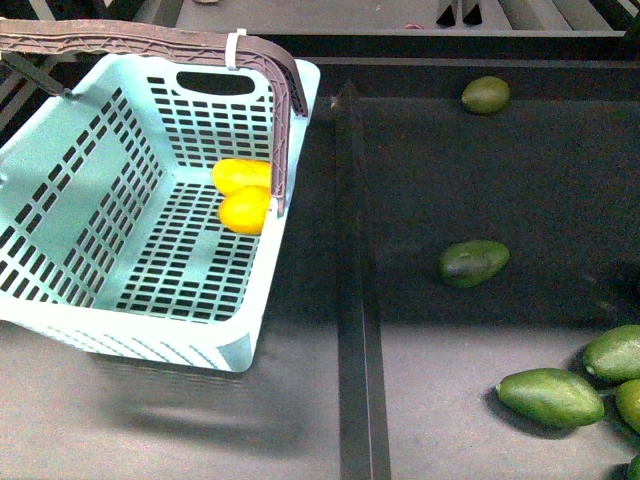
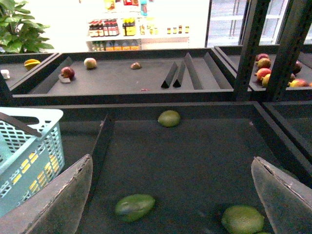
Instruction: Pick lemon and mango into basket
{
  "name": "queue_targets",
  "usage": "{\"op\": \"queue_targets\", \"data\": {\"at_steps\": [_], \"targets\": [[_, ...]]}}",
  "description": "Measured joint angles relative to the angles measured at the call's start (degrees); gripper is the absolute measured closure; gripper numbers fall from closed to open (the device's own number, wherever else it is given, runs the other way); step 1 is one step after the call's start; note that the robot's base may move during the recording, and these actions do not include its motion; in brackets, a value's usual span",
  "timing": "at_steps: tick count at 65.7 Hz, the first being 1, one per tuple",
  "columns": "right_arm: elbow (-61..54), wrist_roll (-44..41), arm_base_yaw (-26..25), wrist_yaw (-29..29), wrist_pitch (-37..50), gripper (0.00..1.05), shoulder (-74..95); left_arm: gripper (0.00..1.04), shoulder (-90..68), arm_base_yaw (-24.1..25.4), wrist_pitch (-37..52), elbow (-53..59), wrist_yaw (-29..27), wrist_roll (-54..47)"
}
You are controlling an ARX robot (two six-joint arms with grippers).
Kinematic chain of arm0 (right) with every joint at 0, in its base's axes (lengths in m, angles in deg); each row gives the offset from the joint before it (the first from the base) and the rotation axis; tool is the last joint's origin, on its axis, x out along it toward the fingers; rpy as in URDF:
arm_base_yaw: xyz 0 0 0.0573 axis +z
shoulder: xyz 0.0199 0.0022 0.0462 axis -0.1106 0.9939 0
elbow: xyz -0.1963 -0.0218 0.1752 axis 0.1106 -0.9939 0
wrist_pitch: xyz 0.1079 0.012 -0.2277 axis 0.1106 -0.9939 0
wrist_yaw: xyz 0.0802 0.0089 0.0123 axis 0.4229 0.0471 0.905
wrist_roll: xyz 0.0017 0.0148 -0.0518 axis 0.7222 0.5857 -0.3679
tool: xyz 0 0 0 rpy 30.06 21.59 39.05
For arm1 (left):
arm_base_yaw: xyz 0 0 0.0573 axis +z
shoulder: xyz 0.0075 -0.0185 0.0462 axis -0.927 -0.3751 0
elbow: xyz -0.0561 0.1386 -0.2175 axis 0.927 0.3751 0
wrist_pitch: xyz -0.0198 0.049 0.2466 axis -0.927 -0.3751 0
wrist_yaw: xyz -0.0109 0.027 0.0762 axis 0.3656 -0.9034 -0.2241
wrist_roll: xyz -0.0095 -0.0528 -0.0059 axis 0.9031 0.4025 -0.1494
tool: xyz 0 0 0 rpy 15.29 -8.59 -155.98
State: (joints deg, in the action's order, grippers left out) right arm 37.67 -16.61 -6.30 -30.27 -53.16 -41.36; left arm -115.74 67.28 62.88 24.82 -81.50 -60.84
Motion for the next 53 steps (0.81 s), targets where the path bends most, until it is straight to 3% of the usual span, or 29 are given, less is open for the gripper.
{"op": "queue_targets", "data": {"at_steps": [12,53], "targets": [[0.0,0.0,0.0,0.0,0.0,0.09,0.0,1.01,5.2,0.4,-0.6,5.1,0.3,-0.1],[0.0,0.0,0.0,0.0,0.0,0.09,0.0,1.01,37.6,0.4,-29.1,7.2,0.3,-0.2]]}}
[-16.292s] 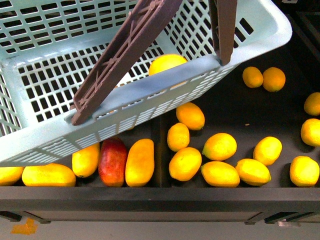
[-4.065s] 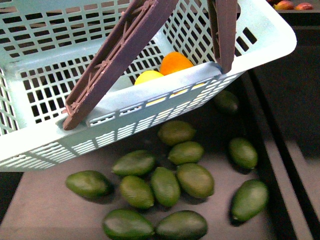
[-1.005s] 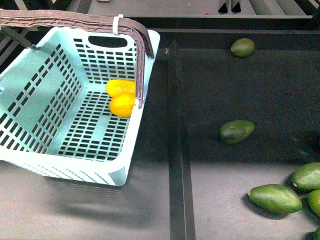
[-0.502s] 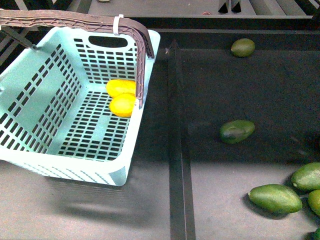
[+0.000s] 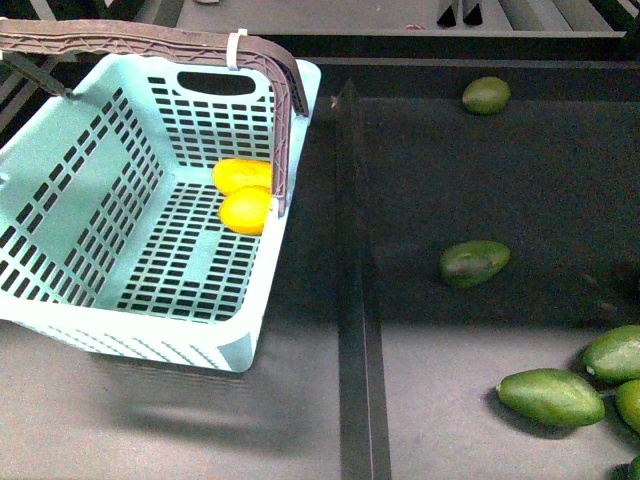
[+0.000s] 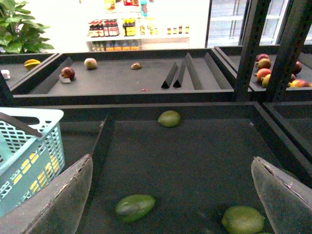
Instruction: Pick lemon and mango into basket
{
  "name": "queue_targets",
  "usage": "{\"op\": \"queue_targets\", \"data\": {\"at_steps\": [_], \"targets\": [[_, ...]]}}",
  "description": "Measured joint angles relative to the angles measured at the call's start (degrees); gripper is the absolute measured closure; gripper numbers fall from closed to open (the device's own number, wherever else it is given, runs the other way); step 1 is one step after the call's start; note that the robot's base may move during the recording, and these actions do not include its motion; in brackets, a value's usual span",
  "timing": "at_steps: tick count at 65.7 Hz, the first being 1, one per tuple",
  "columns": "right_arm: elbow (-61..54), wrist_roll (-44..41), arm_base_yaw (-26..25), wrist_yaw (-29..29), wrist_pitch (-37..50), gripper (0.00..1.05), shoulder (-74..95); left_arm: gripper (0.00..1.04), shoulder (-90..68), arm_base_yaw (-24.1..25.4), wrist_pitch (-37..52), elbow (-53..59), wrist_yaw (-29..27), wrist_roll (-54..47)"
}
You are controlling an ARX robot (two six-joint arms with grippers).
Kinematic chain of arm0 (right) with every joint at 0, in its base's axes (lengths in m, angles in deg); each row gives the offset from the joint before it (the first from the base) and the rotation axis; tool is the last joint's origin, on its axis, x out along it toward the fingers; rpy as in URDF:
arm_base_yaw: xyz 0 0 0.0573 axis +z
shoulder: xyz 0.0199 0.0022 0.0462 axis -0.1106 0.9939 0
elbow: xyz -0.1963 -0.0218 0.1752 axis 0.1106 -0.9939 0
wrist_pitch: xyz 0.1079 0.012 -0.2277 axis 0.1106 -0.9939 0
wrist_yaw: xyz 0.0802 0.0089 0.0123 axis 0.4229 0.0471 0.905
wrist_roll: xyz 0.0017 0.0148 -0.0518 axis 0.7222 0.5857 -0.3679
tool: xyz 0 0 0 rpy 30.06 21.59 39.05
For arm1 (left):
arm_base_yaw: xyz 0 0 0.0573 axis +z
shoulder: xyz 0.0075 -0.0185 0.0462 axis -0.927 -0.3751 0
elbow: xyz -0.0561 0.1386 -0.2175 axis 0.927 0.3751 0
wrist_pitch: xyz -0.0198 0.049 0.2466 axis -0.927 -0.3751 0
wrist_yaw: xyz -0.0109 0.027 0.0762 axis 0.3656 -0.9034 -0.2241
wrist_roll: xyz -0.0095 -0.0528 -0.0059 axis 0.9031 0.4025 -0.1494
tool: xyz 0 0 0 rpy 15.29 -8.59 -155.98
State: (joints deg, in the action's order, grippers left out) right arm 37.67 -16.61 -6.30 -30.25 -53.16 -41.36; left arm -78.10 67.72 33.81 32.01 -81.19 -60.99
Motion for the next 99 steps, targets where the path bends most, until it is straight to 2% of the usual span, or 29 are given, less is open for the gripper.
{"op": "queue_targets", "data": {"at_steps": [11,32,37,73,86,99], "targets": [[0.0,0.0,0.0,0.0,0.0,0.09,0.0,1.01,6.4,0.0,-6.3,0.0,0.0,0.0],[0.0,0.0,0.0,0.0,0.0,0.09,0.0,1.01,12.4,0.0,-12.3,0.0,0.0,0.0],[0.0,0.0,0.0,0.0,0.0,0.09,0.0,1.01,20.1,0.0,-21.6,0.0,0.0,0.0],[0.0,0.0,0.0,0.0,0.0,0.09,0.0,1.01,22.3,0.0,-22.4,0.0,0.0,0.0],[0.0,0.0,0.0,0.0,0.0,0.09,0.0,0.6,22.3,0.0,-22.4,0.0,0.0,0.0],[0.0,0.0,0.0,0.0,0.0,0.09,0.0,0.12,22.3,0.0,-22.4,0.0,0.0,0.0]]}}
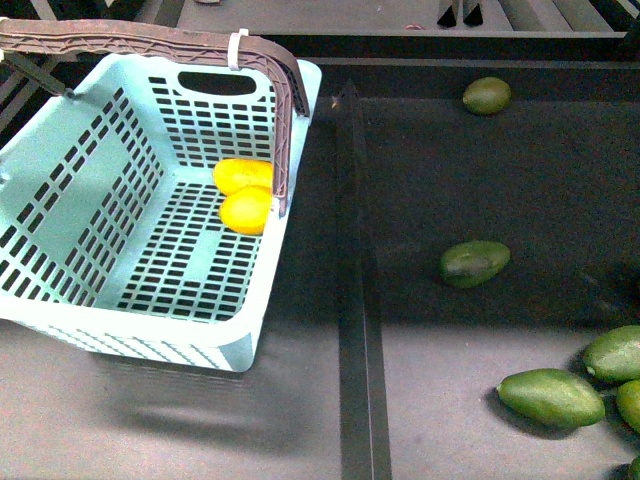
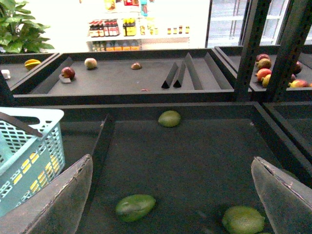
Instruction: Pick lemon and mango into basket
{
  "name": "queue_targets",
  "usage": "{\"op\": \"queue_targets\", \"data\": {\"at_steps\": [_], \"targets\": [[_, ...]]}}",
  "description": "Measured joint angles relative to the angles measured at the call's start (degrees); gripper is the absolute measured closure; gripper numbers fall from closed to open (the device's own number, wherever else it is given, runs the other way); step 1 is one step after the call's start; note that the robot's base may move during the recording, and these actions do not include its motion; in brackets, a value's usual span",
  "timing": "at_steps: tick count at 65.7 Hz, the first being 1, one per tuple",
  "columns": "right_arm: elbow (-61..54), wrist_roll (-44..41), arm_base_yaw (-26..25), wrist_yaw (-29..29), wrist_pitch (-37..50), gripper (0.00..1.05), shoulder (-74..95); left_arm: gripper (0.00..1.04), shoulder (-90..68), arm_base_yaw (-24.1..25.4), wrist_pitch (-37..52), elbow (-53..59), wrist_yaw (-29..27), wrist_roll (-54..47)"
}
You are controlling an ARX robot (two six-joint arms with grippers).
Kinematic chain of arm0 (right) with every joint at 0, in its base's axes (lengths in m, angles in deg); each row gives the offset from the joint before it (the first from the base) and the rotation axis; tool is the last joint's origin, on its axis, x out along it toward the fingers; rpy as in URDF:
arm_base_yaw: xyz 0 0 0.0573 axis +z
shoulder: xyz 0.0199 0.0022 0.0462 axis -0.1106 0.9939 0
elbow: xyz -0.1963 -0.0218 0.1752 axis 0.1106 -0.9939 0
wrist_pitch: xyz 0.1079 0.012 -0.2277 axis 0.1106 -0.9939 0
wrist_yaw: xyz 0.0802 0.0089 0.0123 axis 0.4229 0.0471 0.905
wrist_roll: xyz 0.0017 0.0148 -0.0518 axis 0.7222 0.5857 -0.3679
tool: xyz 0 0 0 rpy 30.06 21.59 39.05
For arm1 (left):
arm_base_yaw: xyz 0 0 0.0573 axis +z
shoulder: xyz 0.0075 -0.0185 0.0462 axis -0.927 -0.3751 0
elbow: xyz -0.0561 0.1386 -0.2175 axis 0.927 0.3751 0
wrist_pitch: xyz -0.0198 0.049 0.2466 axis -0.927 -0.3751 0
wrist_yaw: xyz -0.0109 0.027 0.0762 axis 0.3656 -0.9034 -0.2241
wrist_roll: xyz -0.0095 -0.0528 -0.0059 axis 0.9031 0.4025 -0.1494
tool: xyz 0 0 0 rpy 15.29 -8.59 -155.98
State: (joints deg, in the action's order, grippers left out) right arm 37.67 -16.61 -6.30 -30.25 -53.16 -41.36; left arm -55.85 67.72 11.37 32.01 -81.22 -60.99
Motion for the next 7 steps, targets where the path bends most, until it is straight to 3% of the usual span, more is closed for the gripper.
{"op": "queue_targets", "data": {"at_steps": [3,7], "targets": [[0.0,0.0,0.0,0.0,0.0,0.09,0.0,0.05,0.0,0.0,0.0,0.0,0.0,-0.1],[0.0,0.0,0.0,0.0,0.0,0.09,0.0,0.07,0.0,0.0,0.0,0.0,0.0,-0.1]]}}
